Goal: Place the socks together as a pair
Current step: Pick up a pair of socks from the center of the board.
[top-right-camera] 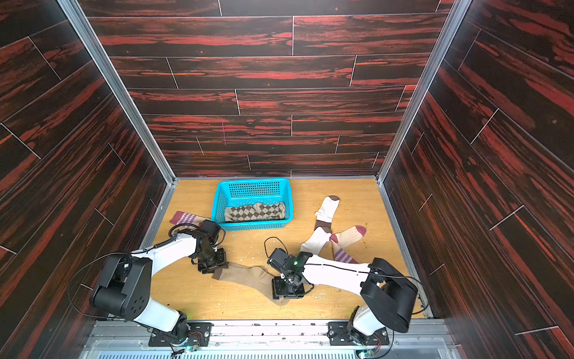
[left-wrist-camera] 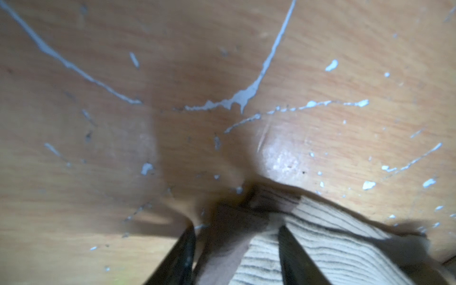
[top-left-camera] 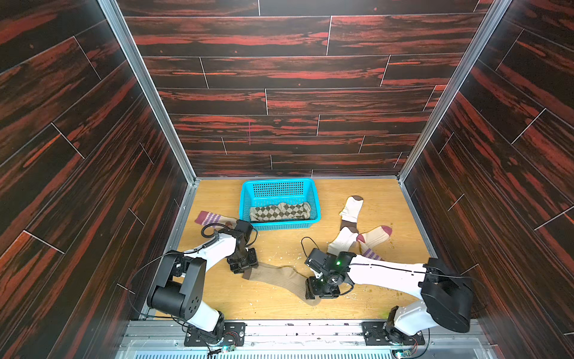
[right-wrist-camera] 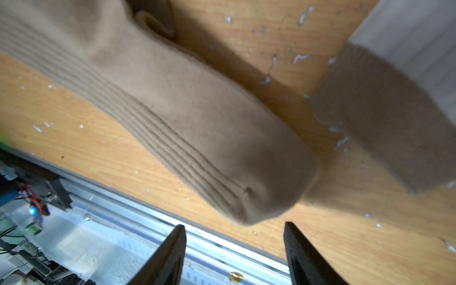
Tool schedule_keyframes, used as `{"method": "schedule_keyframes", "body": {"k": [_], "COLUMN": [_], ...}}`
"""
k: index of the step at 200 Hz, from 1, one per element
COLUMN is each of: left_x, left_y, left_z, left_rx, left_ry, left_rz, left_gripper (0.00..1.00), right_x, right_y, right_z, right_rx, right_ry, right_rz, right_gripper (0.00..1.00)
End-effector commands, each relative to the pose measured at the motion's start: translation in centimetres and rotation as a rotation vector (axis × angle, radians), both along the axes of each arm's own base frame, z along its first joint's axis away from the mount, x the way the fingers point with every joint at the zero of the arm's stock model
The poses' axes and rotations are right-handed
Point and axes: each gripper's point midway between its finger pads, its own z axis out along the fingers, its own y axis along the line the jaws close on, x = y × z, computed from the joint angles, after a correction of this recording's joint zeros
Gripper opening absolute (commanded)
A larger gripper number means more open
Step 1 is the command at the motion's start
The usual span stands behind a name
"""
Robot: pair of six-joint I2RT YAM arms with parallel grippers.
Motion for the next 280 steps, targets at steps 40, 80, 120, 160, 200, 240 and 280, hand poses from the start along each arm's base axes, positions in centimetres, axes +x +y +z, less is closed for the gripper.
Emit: {"method": "schedule_keyframes", "body": {"k": [40,80,120,160,200,240,280], "left_x": [-2.6,-2.5,-2.0,0.5,4.6,8.6,13.7], "left_y": [0.1,-0.3,-1.1,-1.6,-1.7,-1.0,-0.1], "left_z": [-1.8,-1.8,-0.4,4.9,12.5,18.6,20.7], "left_rx": [0.018,-0.003,-0.039,-0.073,-0.129,-0.170,-0.175], "left_ry": [0.100,0.097,0.055,-0.073,-0.234,-0.381,-0.476], "left_rz": [-0.008,-0.010,-0.014,0.025,0.060,0.093,0.126], "left_gripper": [0.23,0.15,0.10,0.09,0.09,0.09,0.10], "right_x": [0.4,0.8,1.5,3.6,6.9,12.9,21.7], "right_y": [-1.2,-0.8,0.8,1.3,2.4,3.8,3.6], "right_z": [-2.7,-3.7,-3.3,2.7,9.8,16.5,18.9], "right_rx": [-0.085,-0.068,-0.045,-0.013,0.044,0.156,0.201], "right_ry": [0.047,0.048,0.044,-0.077,-0.198,-0.307,-0.390], "right_rz": [-0.034,-0.029,0.019,0.026,0.042,0.028,0.014], "right_gripper": [0.66,0.60,0.09,0.00,0.00,0.00,0.00]}}
